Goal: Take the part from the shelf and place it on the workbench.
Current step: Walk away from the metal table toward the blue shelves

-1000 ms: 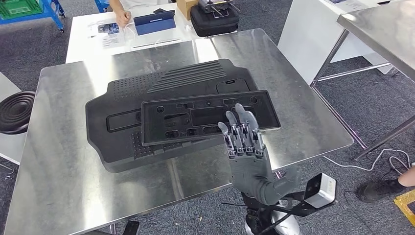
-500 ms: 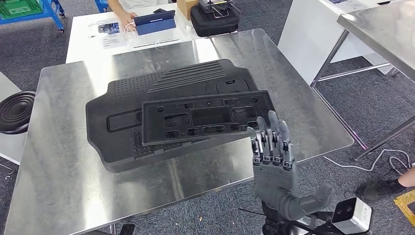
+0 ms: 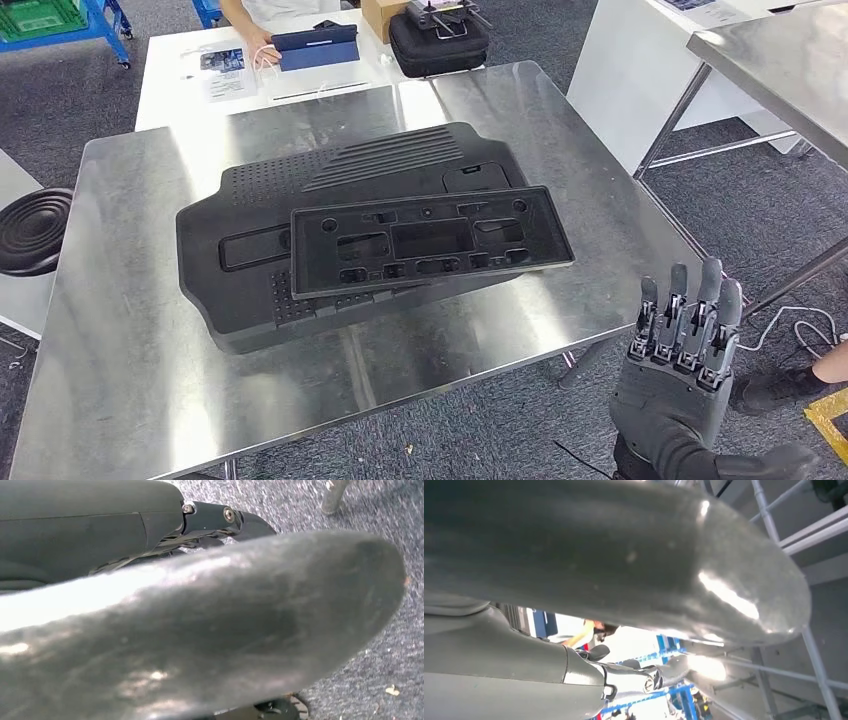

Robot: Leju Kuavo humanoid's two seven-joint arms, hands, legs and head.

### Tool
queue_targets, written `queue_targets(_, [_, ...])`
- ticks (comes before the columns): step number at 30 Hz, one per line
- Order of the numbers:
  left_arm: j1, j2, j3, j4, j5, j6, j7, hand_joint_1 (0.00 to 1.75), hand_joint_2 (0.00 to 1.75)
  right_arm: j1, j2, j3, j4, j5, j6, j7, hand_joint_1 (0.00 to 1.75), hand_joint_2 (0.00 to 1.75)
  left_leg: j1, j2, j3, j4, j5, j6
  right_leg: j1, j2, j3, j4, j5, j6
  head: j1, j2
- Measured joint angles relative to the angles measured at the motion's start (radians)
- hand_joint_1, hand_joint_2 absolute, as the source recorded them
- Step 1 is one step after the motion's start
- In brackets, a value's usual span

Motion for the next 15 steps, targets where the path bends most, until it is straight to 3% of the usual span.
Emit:
queue_targets(2, [0.000, -0.001, 0.000, 0.000, -0.001, -0.002, 0.000, 0.00, 0.00, 0.004, 0.005, -0.014, -0.004, -0.004, -0.005, 0.007, 0.00, 0.00, 0.010, 0.004, 0.012, -0.014, 0.010, 0.005, 0.002, -0.001, -0.017, 0.043, -0.025, 0.001, 0.003, 0.000])
queue_targets(5, [0.000, -0.001, 0.000, 0.000, -0.002, -0.004, 0.000, 0.00, 0.00, 0.008, 0.009, -0.034, -0.005, -0.011, -0.009, 0.013, 0.00, 0.00, 0.016, 0.008, 0.015, -0.019, 0.015, 0.009, -0.006, -0.001, -0.103, 0.232, -0.110, -0.002, 0.006, 0.000])
queue_targets(6, [0.000, -0.001, 0.000, 0.000, -0.003, -0.004, 0.000, 0.00, 0.00, 0.010, 0.009, -0.040, -0.005, -0.012, -0.009, 0.015, 0.00, 0.00, 0.017, 0.009, 0.014, -0.019, 0.015, 0.008, -0.010, -0.002, -0.124, 0.277, -0.125, 0.003, 0.005, 0.000])
queue_targets(7, [0.000, -0.001, 0.000, 0.000, -0.003, -0.004, 0.000, 0.00, 0.00, 0.011, 0.009, -0.044, -0.005, -0.012, -0.009, 0.016, 0.00, 0.00, 0.018, 0.009, 0.014, -0.018, 0.014, 0.006, -0.015, -0.003, -0.125, 0.285, -0.124, 0.012, 0.005, 0.000])
queue_targets(8, [0.001, -0.001, 0.000, 0.000, -0.003, -0.004, 0.000, 0.00, 0.00, 0.011, 0.009, -0.047, -0.005, -0.012, -0.009, 0.016, 0.00, 0.00, 0.020, 0.009, 0.015, -0.018, 0.014, 0.003, -0.019, -0.004, -0.101, 0.245, -0.108, 0.024, 0.005, 0.000])
queue_targets(9, [0.001, -0.001, 0.000, 0.000, -0.003, -0.005, 0.000, 0.00, 0.00, 0.011, 0.010, -0.050, -0.005, -0.012, -0.009, 0.016, 0.00, 0.00, 0.023, 0.009, 0.017, -0.017, 0.013, -0.002, -0.024, -0.006, -0.060, 0.173, -0.083, 0.037, 0.006, 0.000])
queue_targets(10, [0.001, 0.000, 0.000, 0.000, -0.003, -0.005, 0.000, 0.00, 0.00, 0.010, 0.010, -0.051, -0.005, -0.012, -0.009, 0.017, 0.00, 0.00, 0.023, 0.008, 0.018, -0.015, 0.011, -0.009, -0.026, -0.008, -0.017, 0.096, -0.061, 0.046, 0.007, 0.000])
queue_targets(11, [0.001, 0.000, 0.000, 0.000, -0.003, -0.005, 0.000, 0.00, 0.00, 0.010, 0.011, -0.052, -0.005, -0.012, -0.009, 0.017, 0.00, 0.00, 0.022, 0.008, 0.018, -0.013, 0.008, -0.017, -0.027, -0.009, 0.018, 0.035, -0.043, 0.047, 0.007, 0.000])
queue_targets(12, [0.001, 0.001, 0.000, 0.000, -0.003, -0.005, 0.000, 0.00, 0.00, 0.011, 0.012, -0.052, -0.006, -0.013, -0.009, 0.018, 0.00, 0.00, 0.021, 0.007, 0.018, -0.011, 0.006, -0.025, -0.026, -0.009, 0.038, 0.003, -0.035, 0.041, 0.007, 0.000])
queue_targets(15, [0.001, 0.002, 0.000, 0.000, -0.003, -0.004, 0.000, 0.00, 0.00, 0.012, 0.015, -0.054, -0.006, -0.014, -0.009, 0.019, 0.00, 0.00, 0.022, 0.008, 0.018, -0.009, 0.004, -0.042, -0.022, -0.006, 0.042, -0.003, -0.029, 0.011, 0.004, 0.000])
